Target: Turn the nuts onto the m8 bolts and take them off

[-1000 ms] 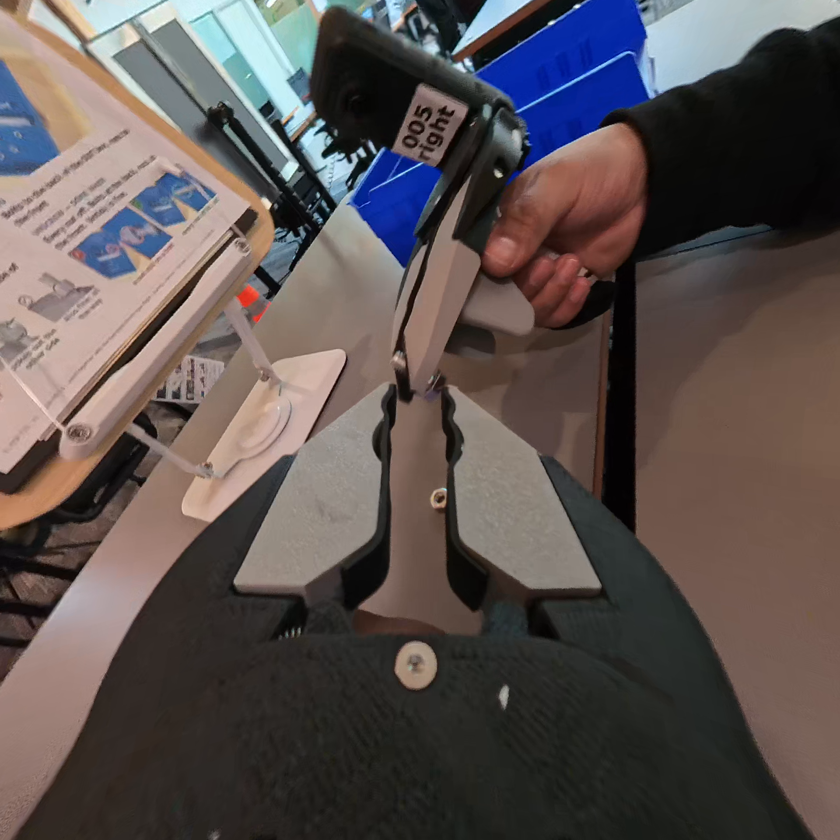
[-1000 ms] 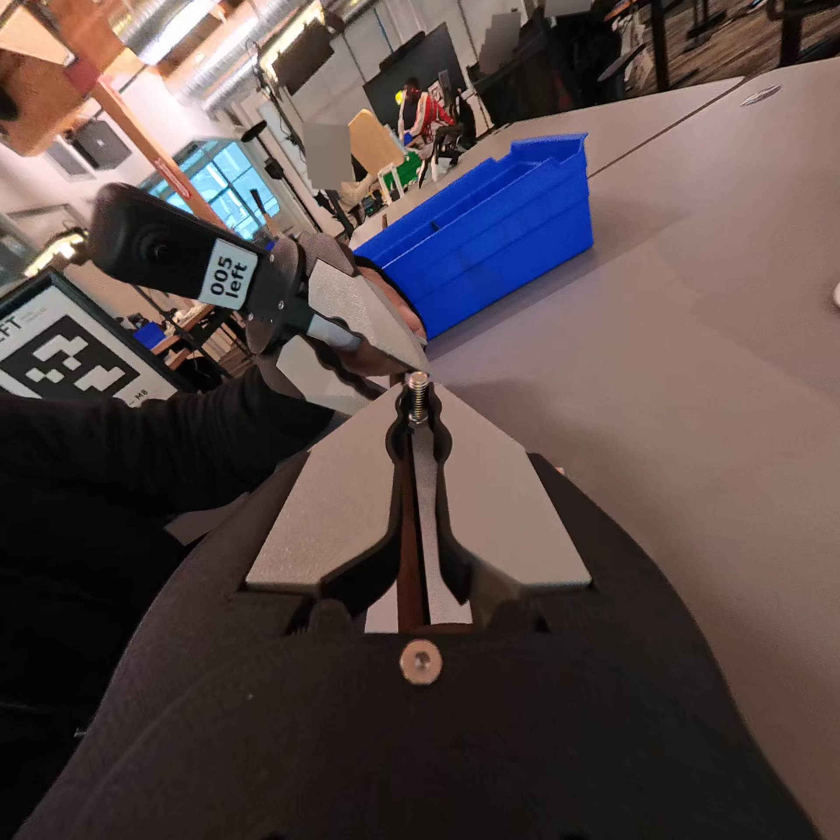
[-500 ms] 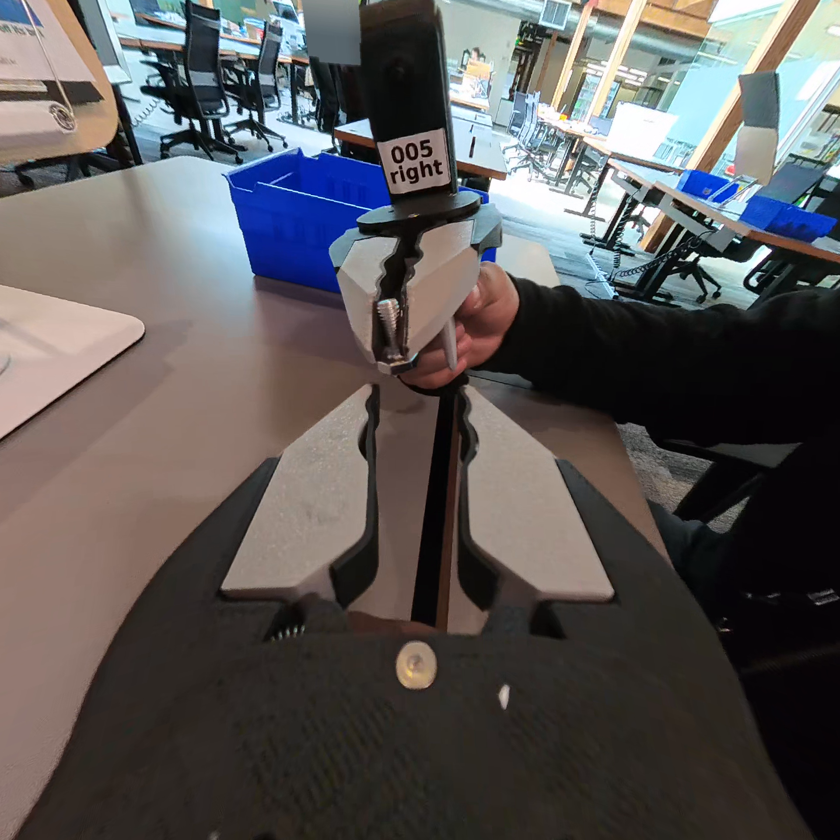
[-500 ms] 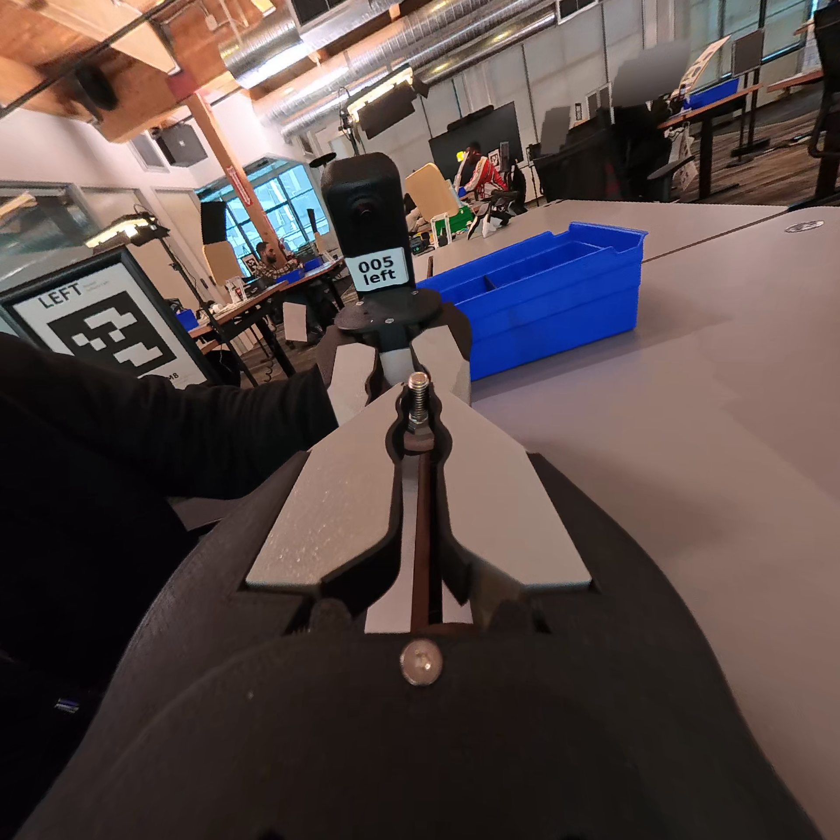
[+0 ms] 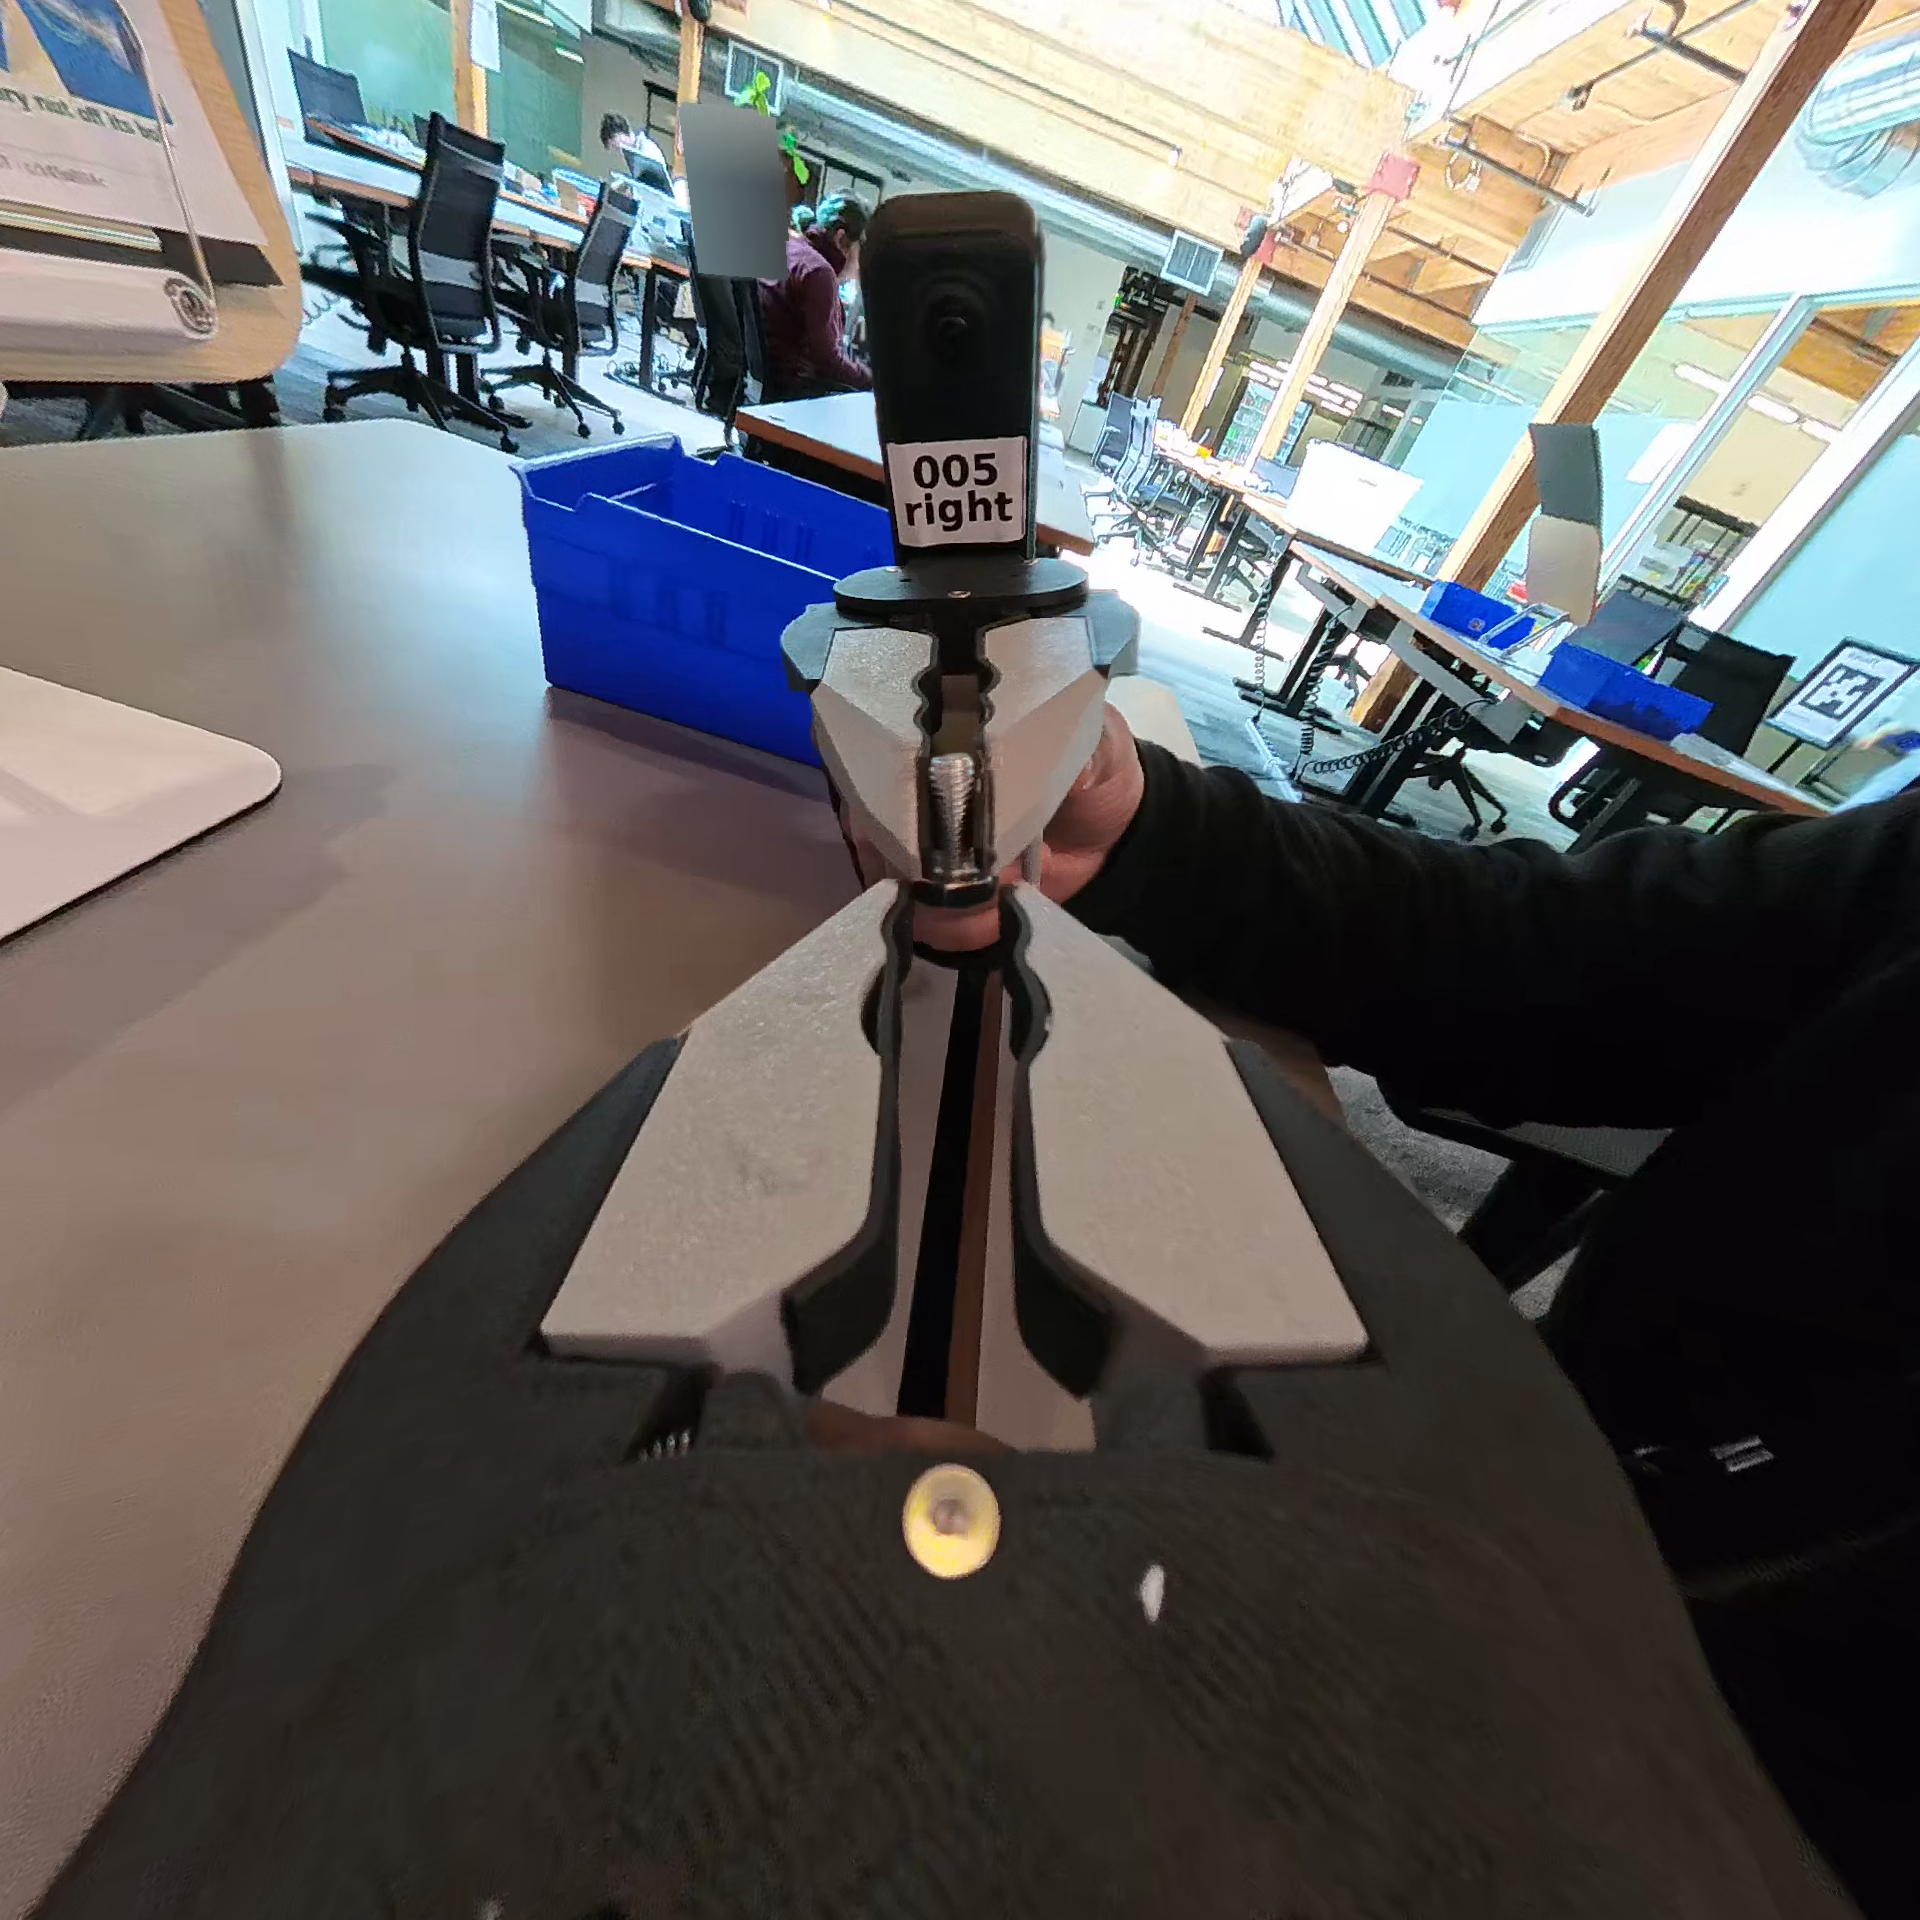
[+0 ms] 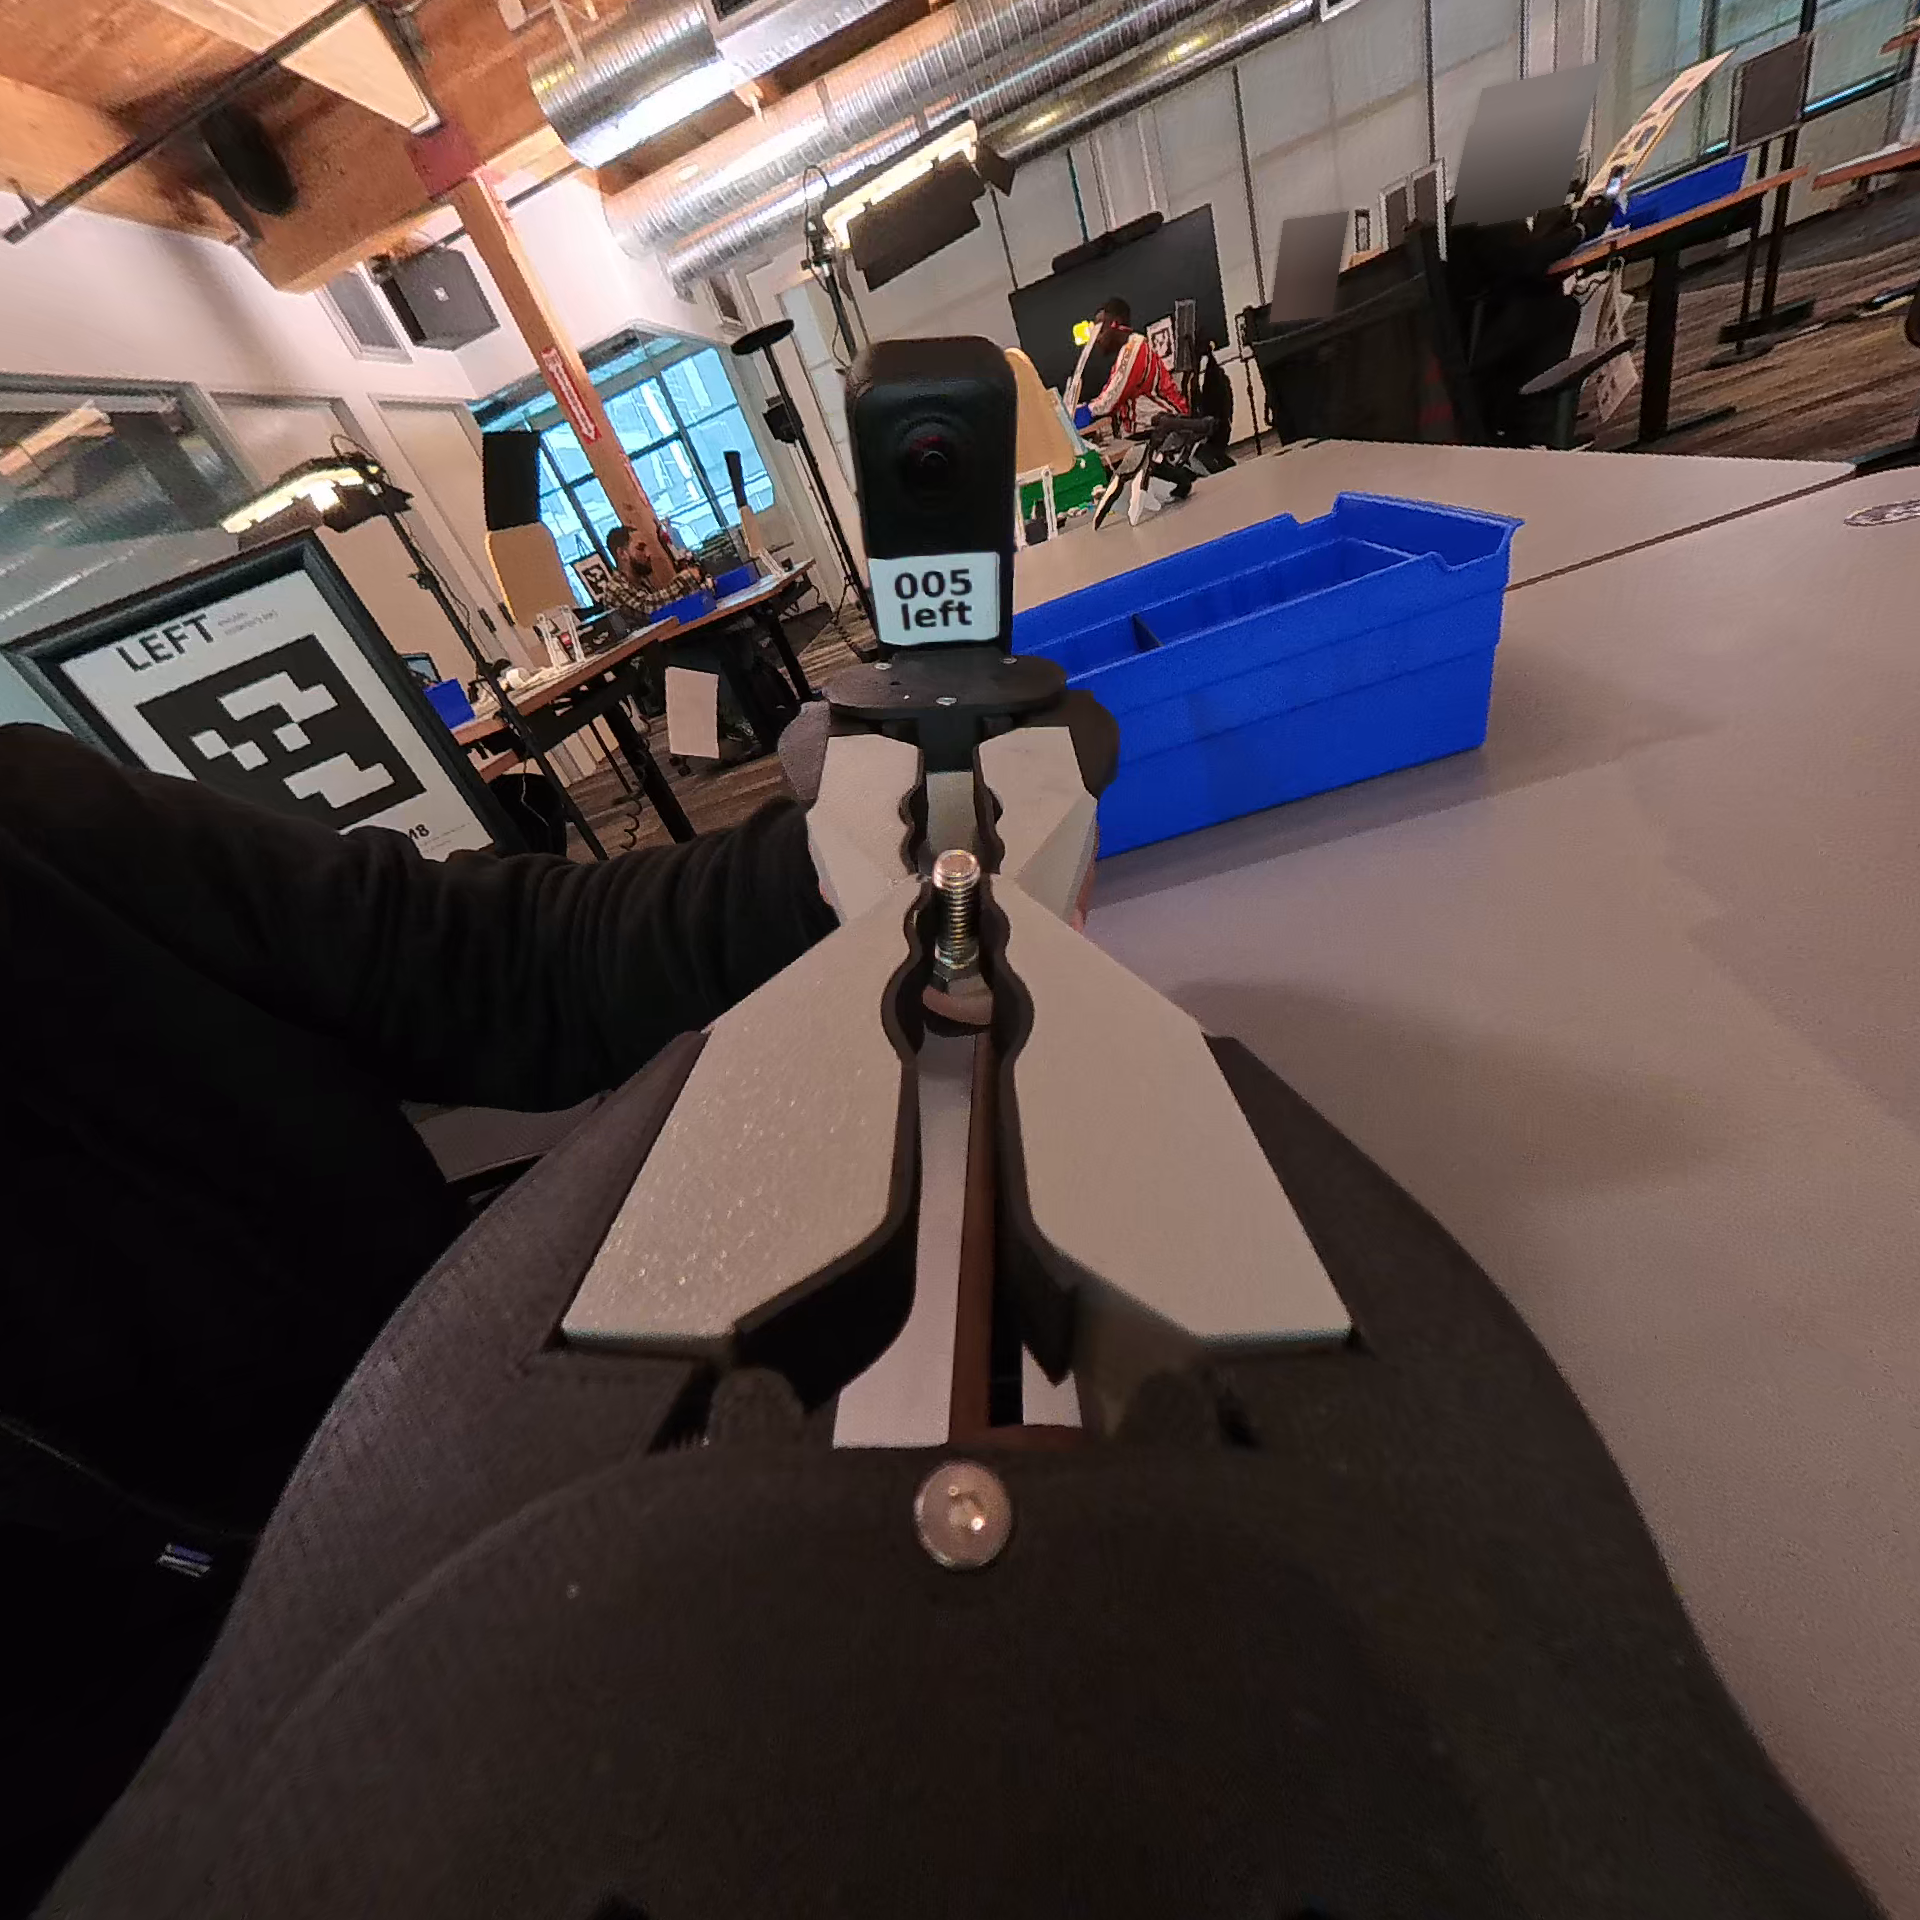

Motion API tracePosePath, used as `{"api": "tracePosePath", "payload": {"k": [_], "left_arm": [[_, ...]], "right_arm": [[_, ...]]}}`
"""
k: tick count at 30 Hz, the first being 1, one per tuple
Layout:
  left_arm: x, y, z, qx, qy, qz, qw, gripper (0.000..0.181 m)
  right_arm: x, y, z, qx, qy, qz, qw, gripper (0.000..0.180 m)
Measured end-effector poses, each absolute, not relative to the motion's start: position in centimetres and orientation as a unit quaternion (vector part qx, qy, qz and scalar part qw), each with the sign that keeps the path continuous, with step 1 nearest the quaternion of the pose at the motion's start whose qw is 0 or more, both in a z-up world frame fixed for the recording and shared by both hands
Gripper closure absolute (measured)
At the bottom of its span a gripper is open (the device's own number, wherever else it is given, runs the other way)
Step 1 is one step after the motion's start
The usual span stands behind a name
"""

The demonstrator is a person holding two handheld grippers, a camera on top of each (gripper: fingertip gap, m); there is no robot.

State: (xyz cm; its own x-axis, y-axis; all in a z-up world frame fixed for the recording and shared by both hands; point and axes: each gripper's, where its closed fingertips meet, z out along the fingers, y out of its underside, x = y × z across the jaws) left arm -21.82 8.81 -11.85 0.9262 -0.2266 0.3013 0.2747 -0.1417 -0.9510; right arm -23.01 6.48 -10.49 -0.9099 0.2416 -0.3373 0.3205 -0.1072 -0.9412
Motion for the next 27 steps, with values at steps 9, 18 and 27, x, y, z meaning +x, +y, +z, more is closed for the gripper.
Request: {"api": "tracePosePath", "payload": {"k": [9, 18, 27], "left_arm": [[-21.8, 9.0, -11.8, -0.711, -0.035, -0.234, 0.662, 0.168], [-21.5, 9.0, -11.1, -0.690, -0.040, -0.270, 0.671, 0.169], [-22.9, 9.4, -12.6, -0.747, -0.037, -0.145, 0.648, 0.169]], "right_arm": [[-23.0, 6.6, -10.6, 0.213, 0.665, -0.715, 0.034, 0.175], [-22.7, 6.6, -10.0, 0.207, 0.654, -0.726, 0.051, 0.176], [-23.8, 7.0, -11.1, 0.227, 0.675, -0.702, 0.010, 0.175]]}}
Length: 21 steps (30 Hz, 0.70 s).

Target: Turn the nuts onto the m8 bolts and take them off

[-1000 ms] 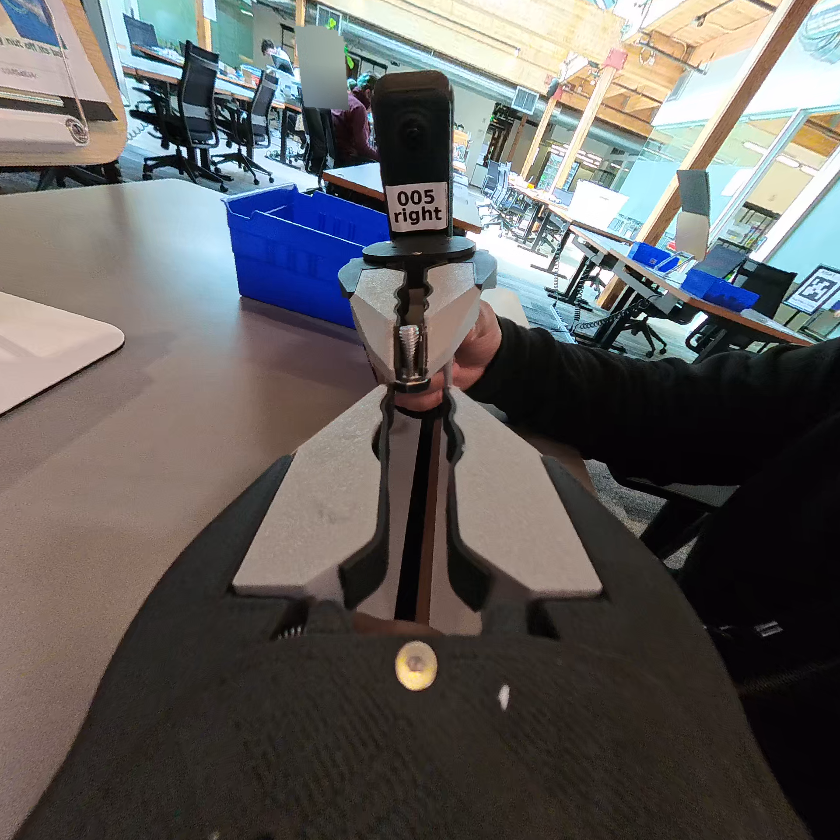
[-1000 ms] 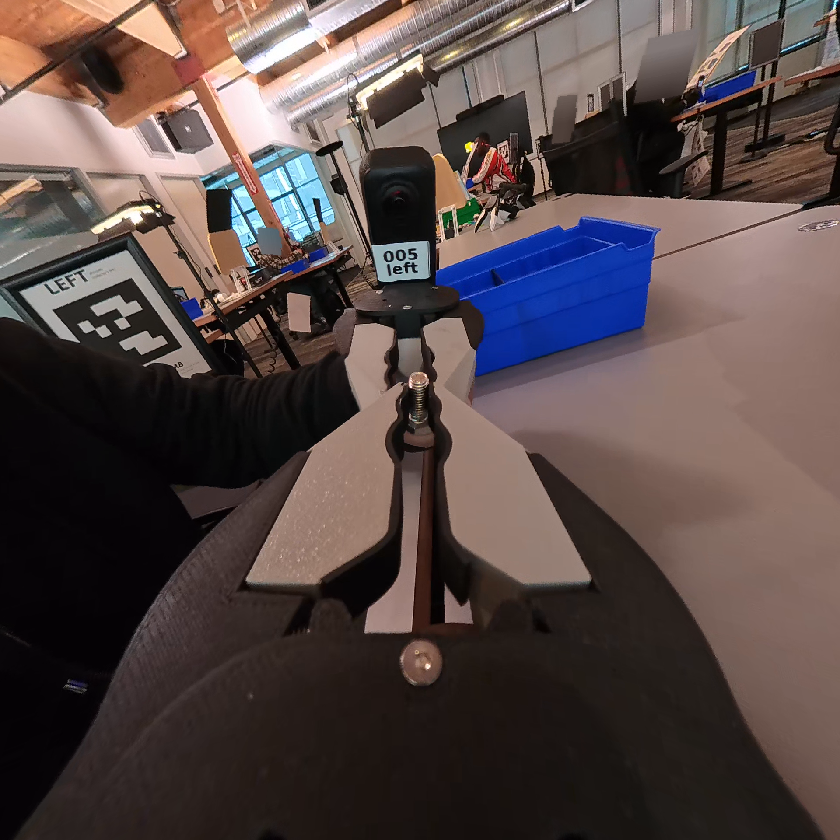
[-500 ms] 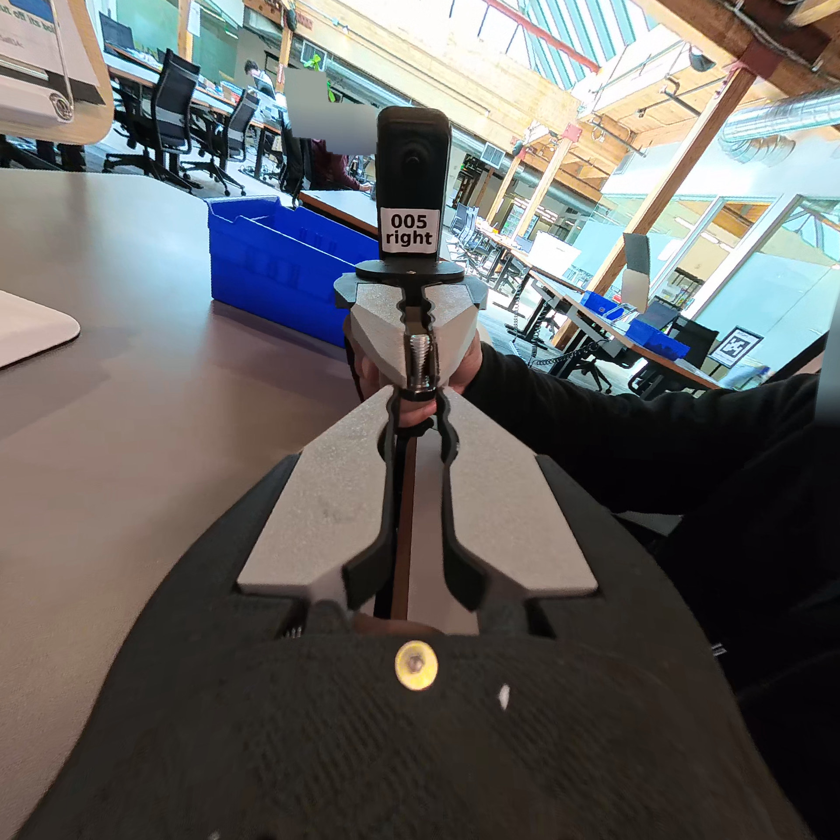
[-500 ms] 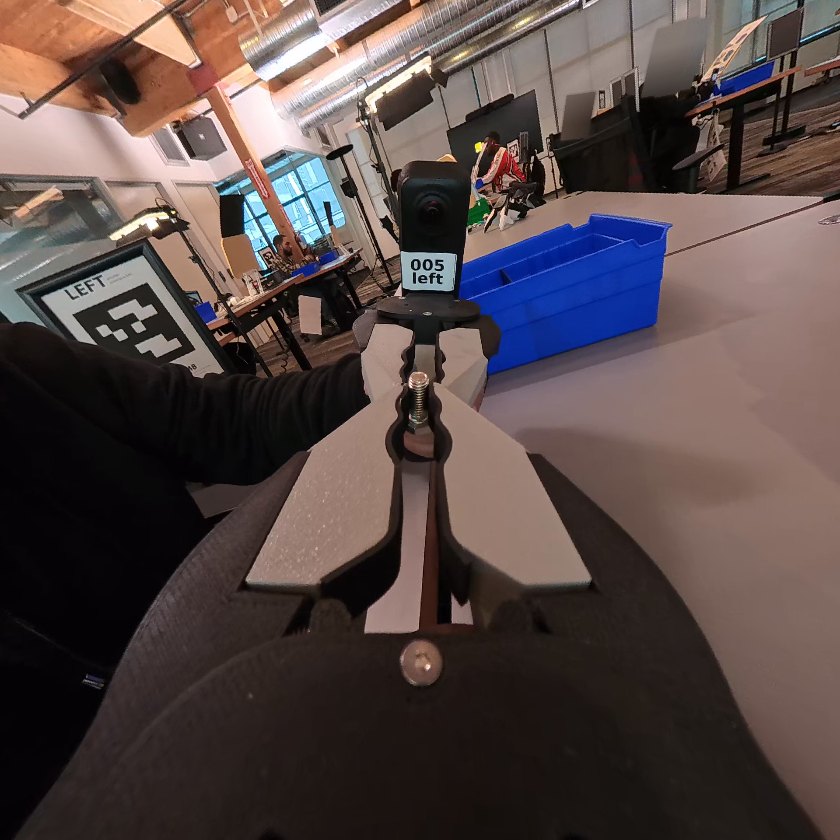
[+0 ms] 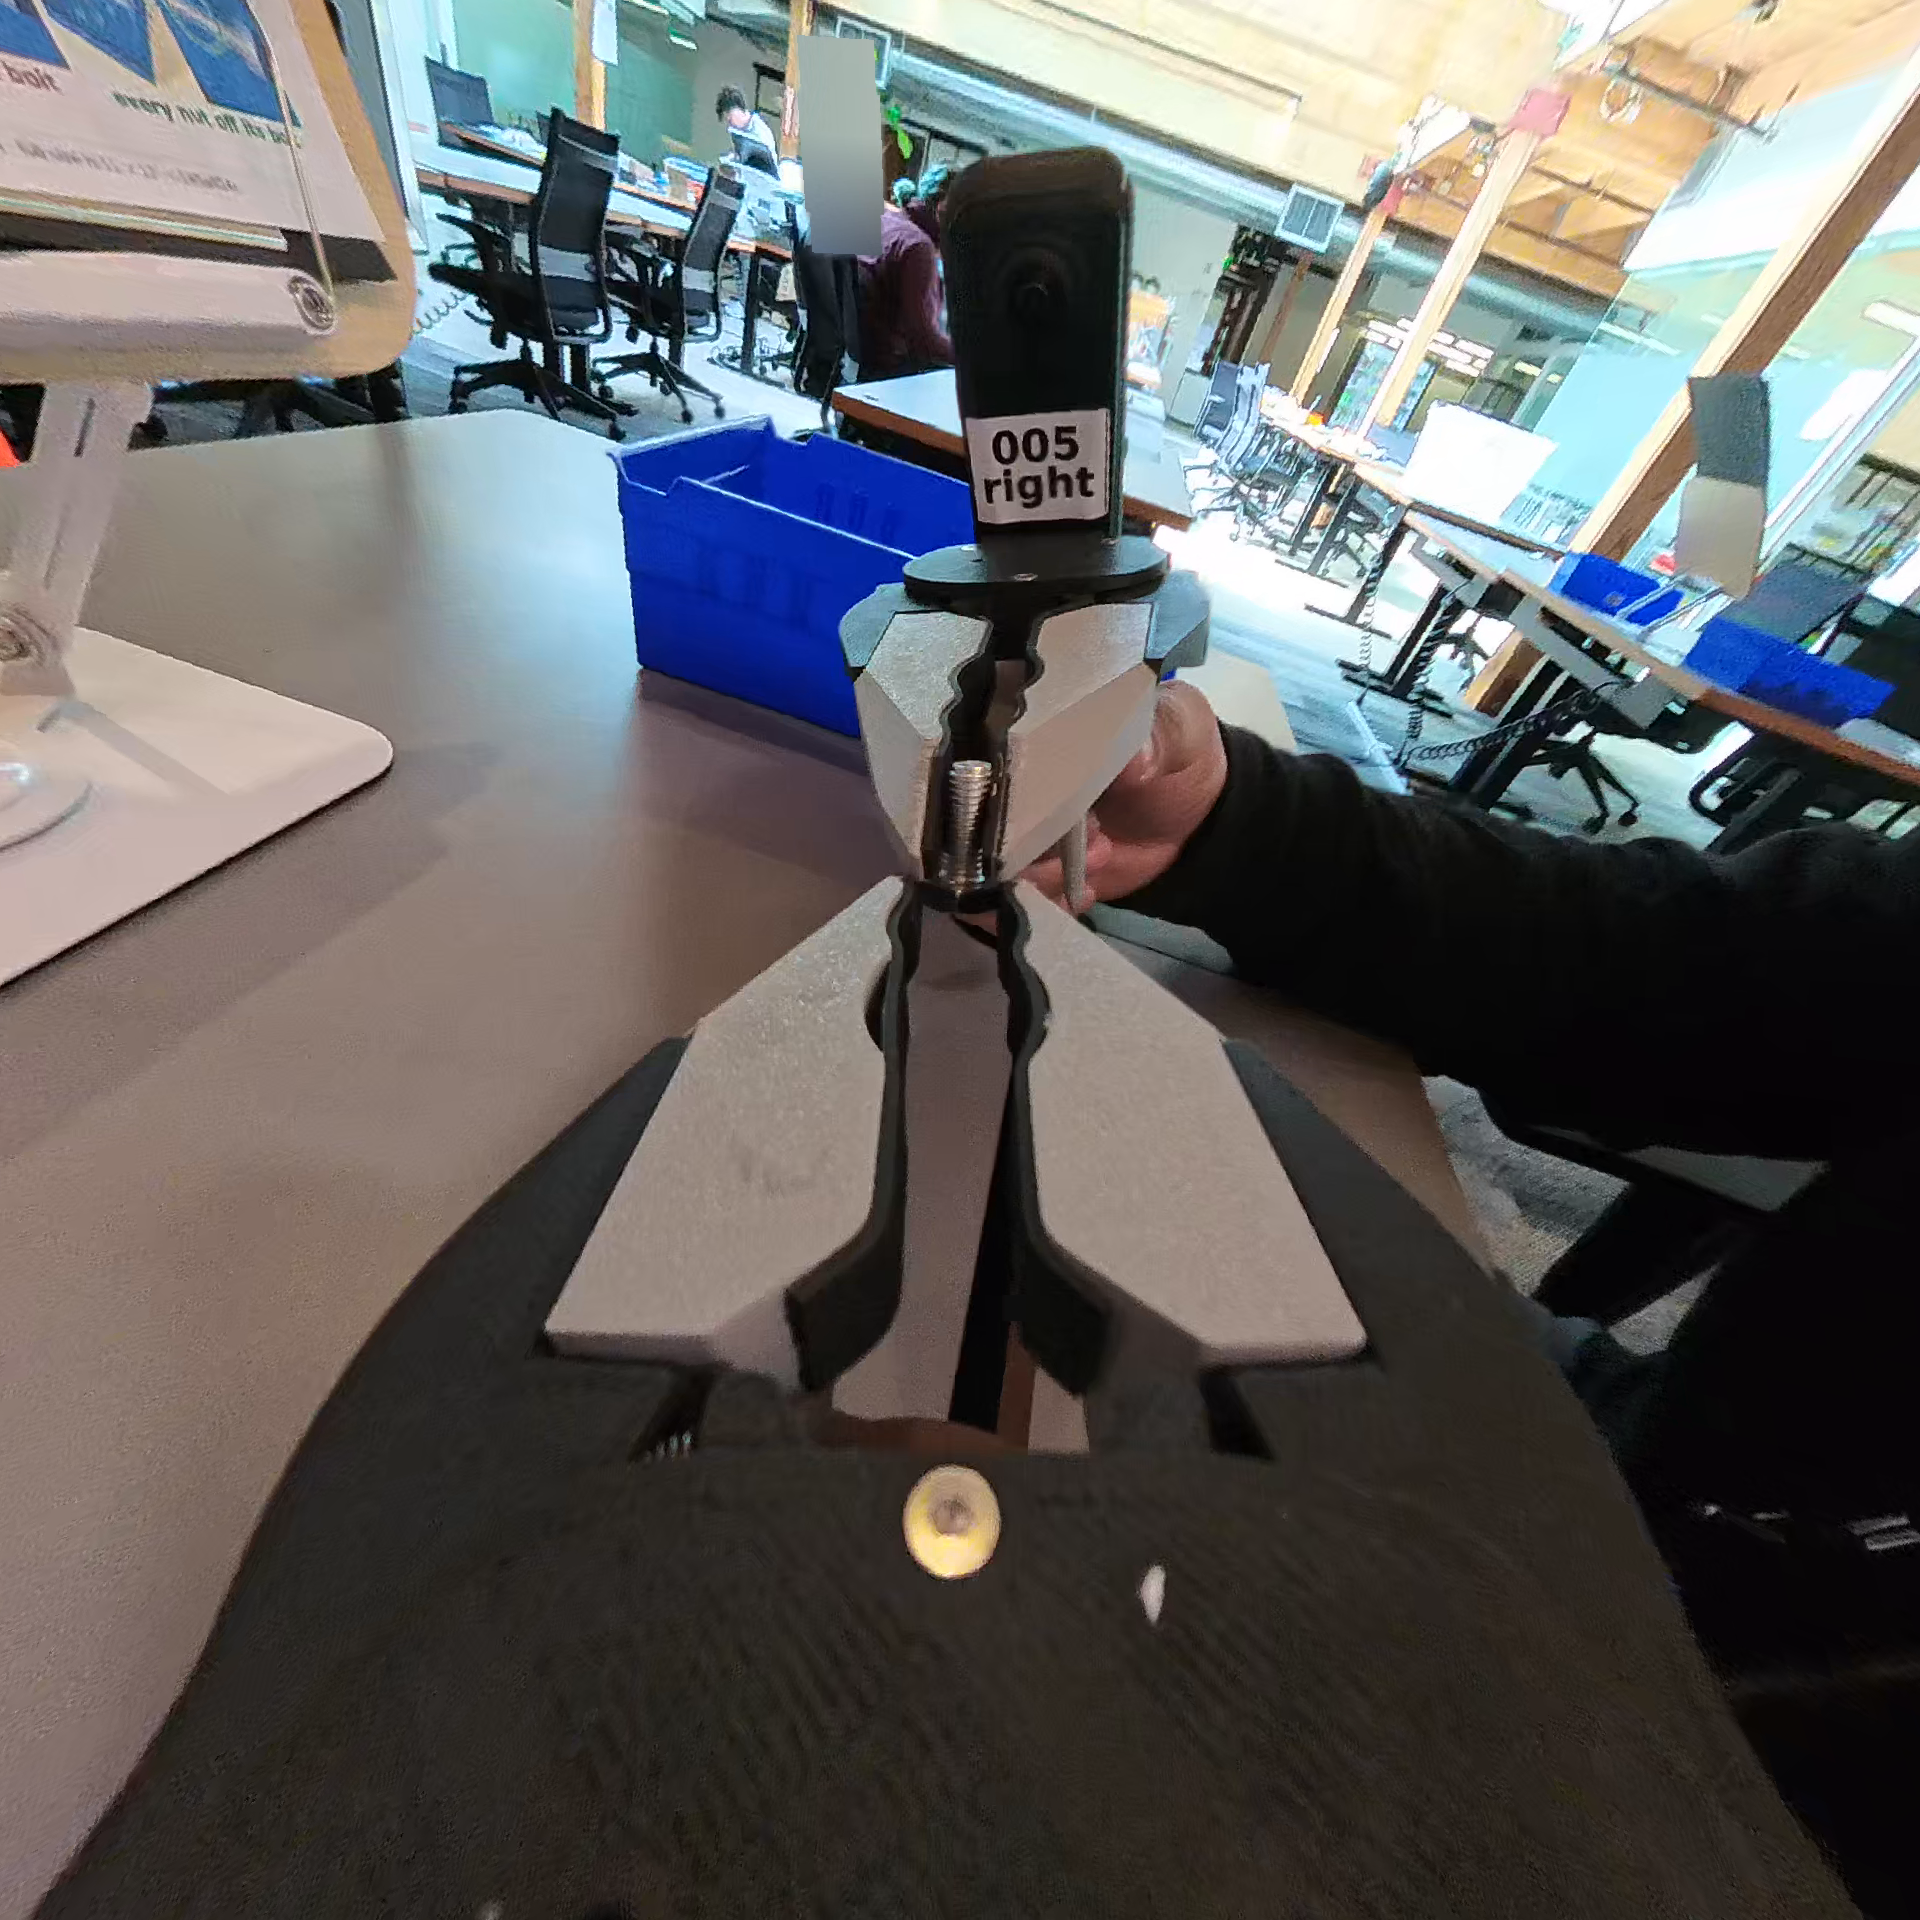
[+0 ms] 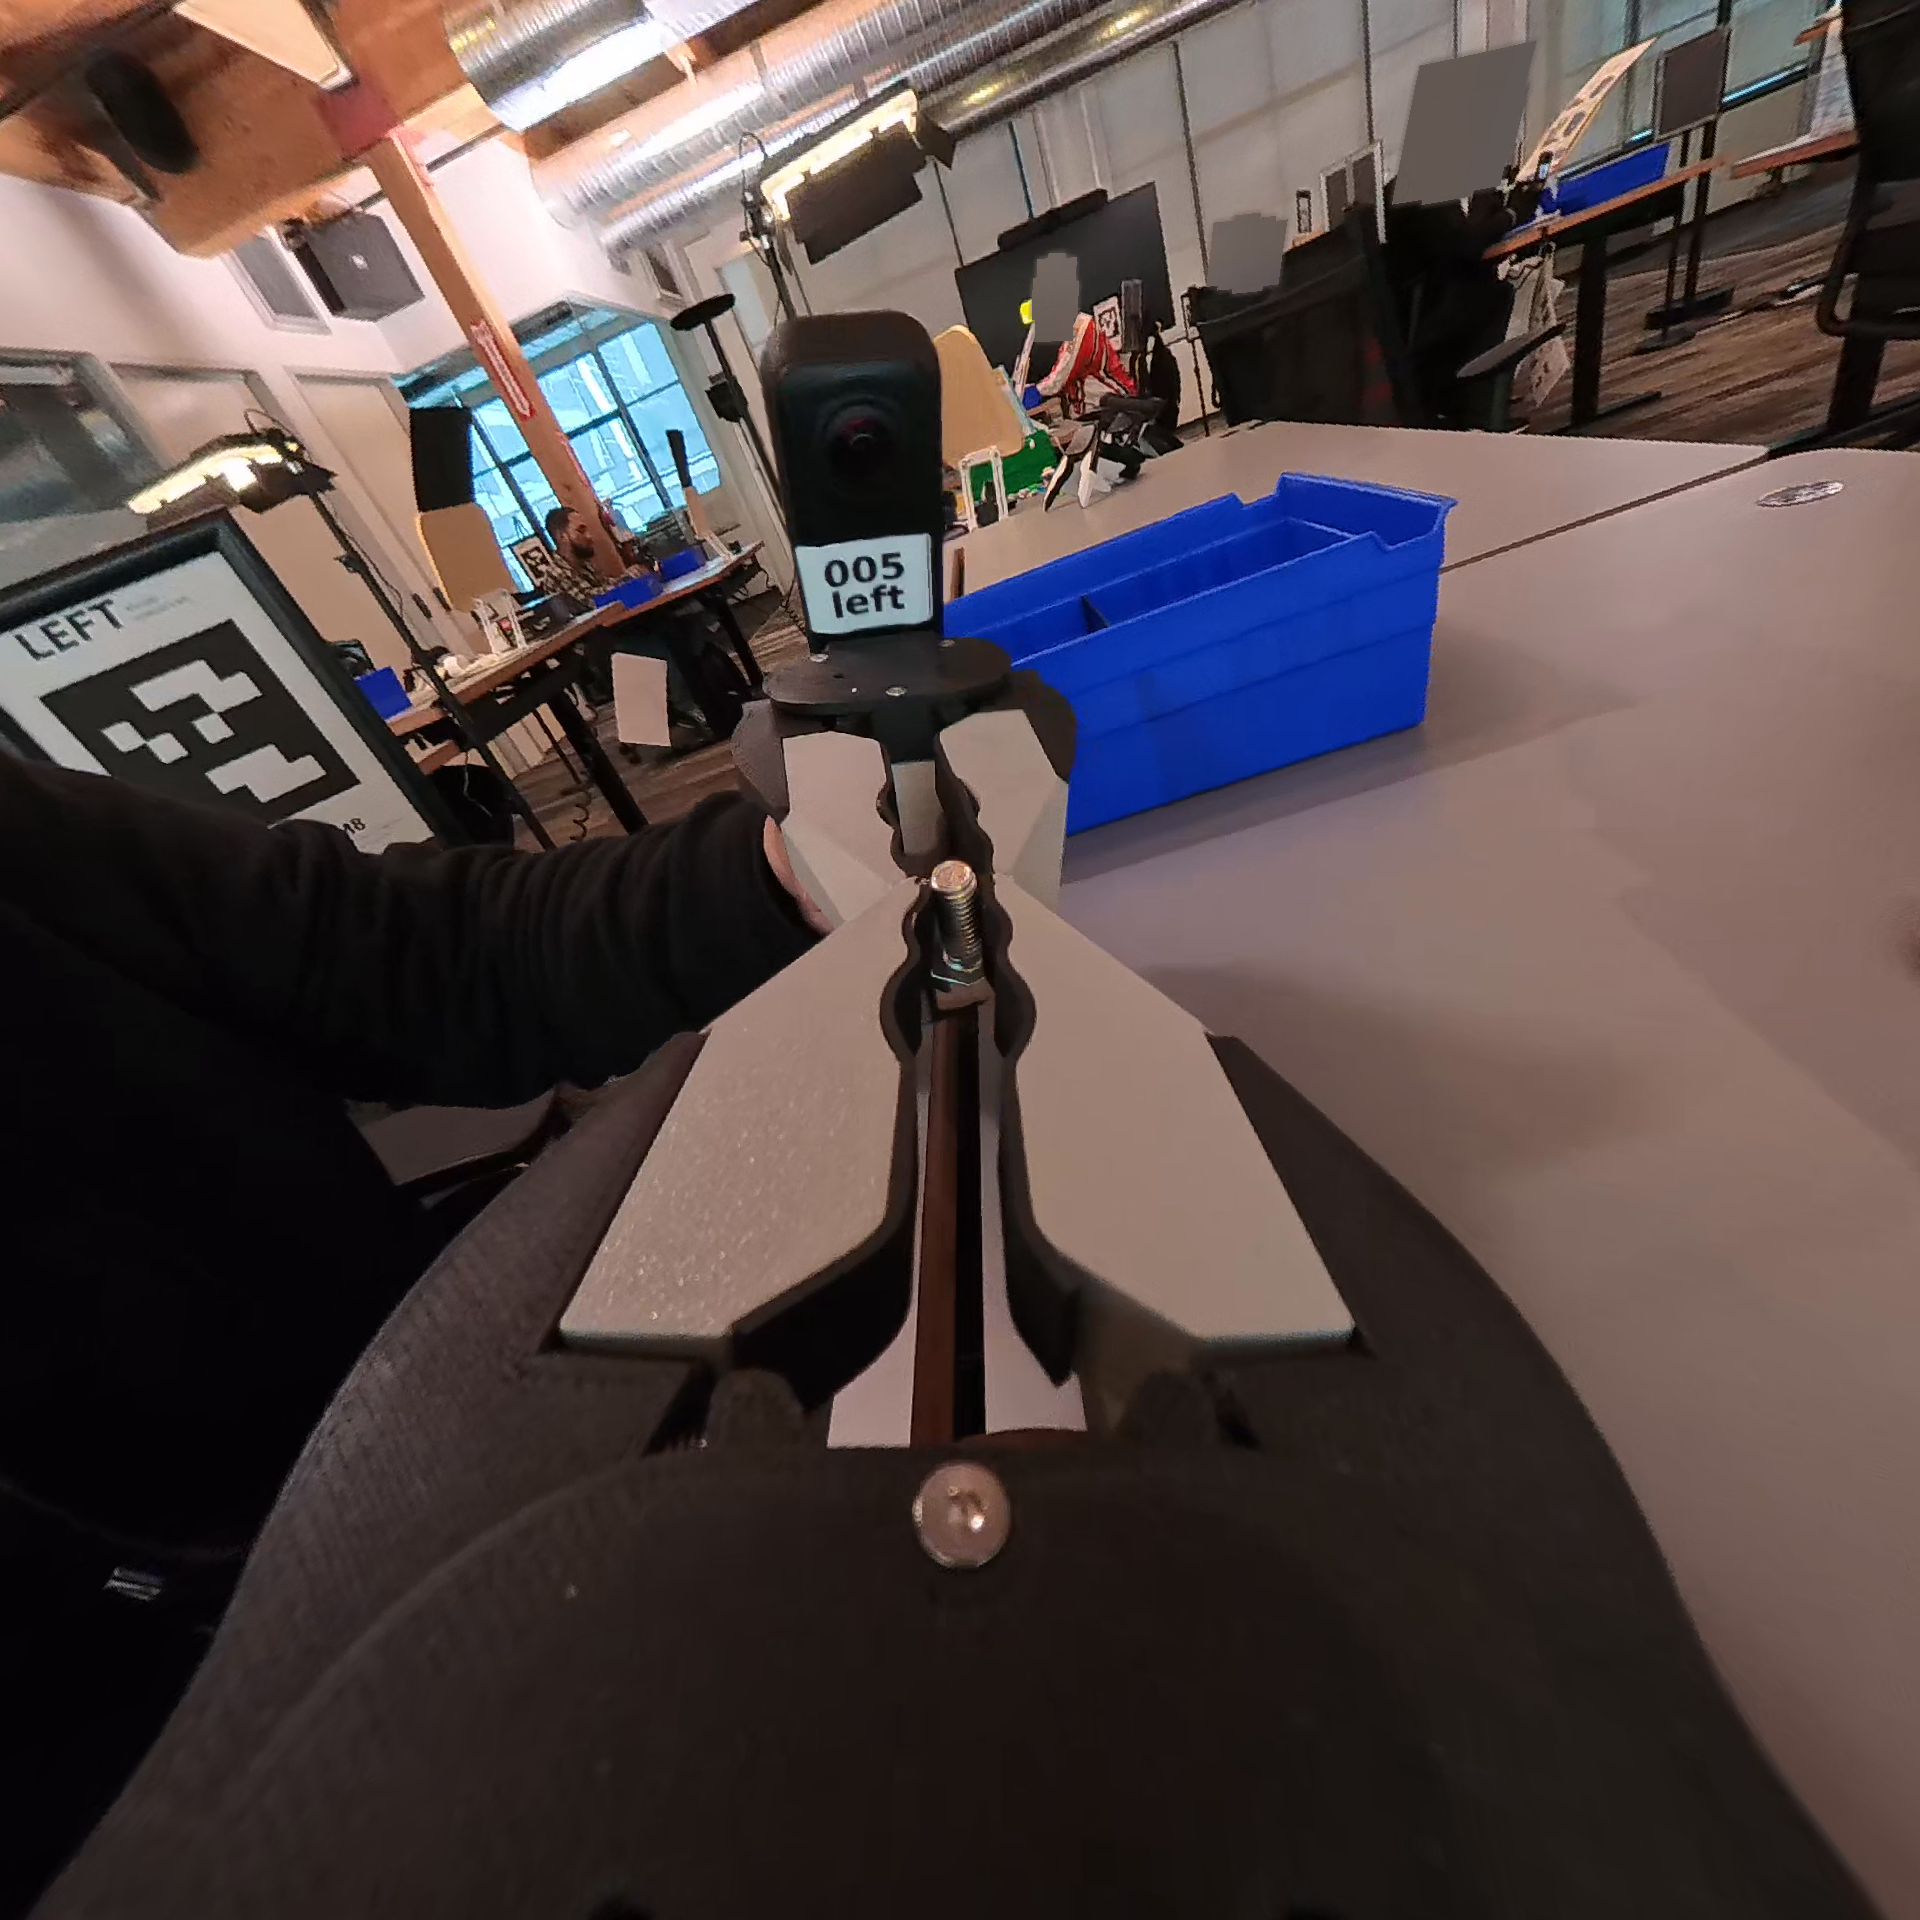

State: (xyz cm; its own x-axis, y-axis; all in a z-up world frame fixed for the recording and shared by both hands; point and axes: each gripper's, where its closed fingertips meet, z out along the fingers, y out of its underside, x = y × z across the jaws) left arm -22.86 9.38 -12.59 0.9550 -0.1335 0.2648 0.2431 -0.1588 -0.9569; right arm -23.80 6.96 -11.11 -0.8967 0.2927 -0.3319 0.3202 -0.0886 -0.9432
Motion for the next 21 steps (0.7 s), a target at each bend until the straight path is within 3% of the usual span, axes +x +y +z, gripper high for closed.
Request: {"api": "tracePosePath", "payload": {"k": [6, 7, 8, 11, 17, 21], "left_arm": [[-22.7, 8.8, -13.3, -0.751, -0.029, -0.181, 0.634, 0.169], [-22.4, 8.7, -13.1, -0.744, -0.030, -0.204, 0.636, 0.169], [-22.0, 8.6, -12.9, -0.736, -0.028, -0.231, 0.636, 0.169], [-21.3, 8.7, -12.7, -0.724, -0.026, -0.263, 0.638, 0.169], [-24.2, 8.7, -12.0, -0.725, -0.058, -0.157, 0.669, 0.169], [-27.6, 7.4, -11.9, -0.721, -0.093, -0.081, 0.681, 0.169]], "right_arm": [[-23.8, 6.5, -11.7, 0.223, 0.682, -0.696, 0.006, 0.175], [-23.6, 6.4, -11.4, 0.217, 0.678, -0.702, 0.009, 0.172], [-23.9, 6.6, -10.9, 0.224, 0.664, -0.713, 0.003, 0.149], [-24.1, 7.6, -9.5, 0.228, 0.637, -0.736, -0.014, 0.153], [-24.9, 8.3, -10.1, 0.254, 0.645, -0.720, -0.031, 0.148], [-27.8, 10.4, -13.4, 0.338, 0.679, -0.644, -0.099, 0.152]]}}
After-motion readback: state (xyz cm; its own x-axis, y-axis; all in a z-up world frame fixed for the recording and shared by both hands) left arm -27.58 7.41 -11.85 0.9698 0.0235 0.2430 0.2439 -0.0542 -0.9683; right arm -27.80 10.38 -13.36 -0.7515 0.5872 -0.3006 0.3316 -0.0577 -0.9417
